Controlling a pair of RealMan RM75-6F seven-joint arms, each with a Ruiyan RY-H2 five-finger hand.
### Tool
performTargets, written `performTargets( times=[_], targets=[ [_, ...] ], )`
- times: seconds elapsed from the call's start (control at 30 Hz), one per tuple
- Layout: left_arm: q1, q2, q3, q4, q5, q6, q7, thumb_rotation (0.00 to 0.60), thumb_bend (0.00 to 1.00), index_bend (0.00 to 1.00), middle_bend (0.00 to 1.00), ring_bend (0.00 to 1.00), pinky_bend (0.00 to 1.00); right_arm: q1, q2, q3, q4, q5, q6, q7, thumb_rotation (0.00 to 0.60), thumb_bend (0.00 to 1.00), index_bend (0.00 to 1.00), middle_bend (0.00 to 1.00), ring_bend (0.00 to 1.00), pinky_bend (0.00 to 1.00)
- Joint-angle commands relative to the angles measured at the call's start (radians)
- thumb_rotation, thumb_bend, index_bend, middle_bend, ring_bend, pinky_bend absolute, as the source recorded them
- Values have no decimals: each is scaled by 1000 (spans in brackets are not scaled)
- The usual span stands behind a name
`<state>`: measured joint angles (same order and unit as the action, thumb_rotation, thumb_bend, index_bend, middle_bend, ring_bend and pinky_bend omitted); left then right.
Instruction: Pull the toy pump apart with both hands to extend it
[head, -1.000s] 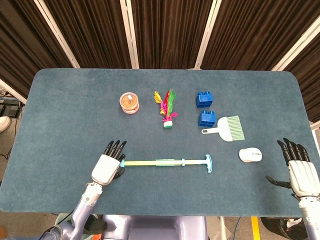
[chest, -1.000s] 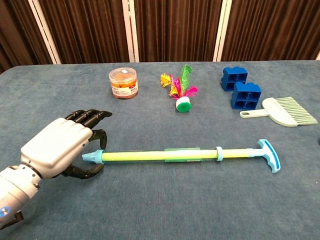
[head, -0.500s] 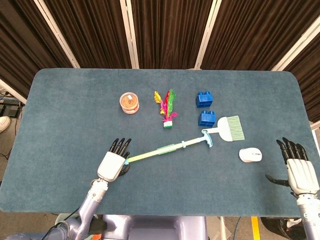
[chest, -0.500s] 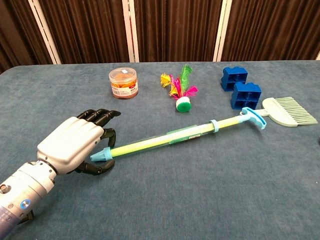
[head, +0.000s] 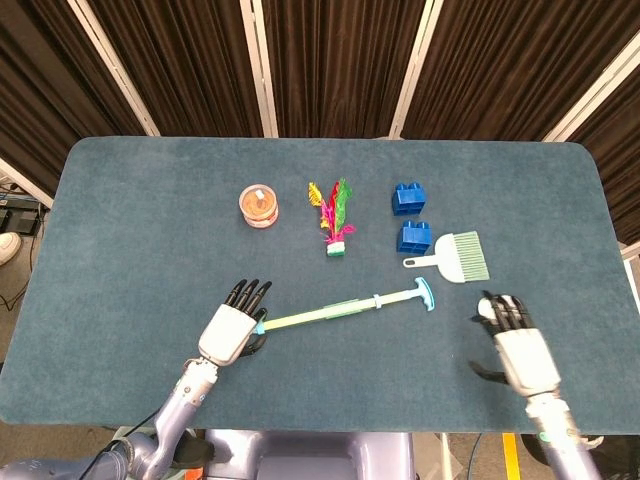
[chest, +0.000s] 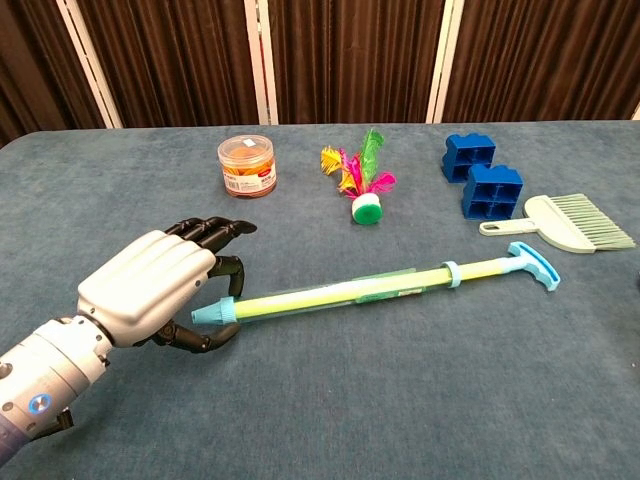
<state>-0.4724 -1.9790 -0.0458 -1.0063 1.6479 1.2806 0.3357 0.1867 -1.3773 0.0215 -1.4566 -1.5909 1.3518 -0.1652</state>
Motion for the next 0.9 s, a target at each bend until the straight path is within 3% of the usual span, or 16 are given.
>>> performTargets(
  times=[0.03, 0.33, 0.9],
  targets=[
    [-6, 16, 8, -23, 5, -2, -9, 600, 404, 534, 53, 46, 117, 47, -85, 14, 46, -37, -12, -61, 600, 255, 353, 0, 0, 0],
    [-6, 62, 44, -78, 24, 5, -28, 600, 396, 532, 56, 46, 117, 138, -219, 70, 137, 10, -104, -117, 600, 266, 363, 0, 0, 0],
    [-12, 107, 67, -104, 19, -12, -95, 600, 375, 527, 62, 46, 117, 196, -338, 66, 319, 76, -186, -40, 600, 281, 362, 0, 0, 0]
  ],
)
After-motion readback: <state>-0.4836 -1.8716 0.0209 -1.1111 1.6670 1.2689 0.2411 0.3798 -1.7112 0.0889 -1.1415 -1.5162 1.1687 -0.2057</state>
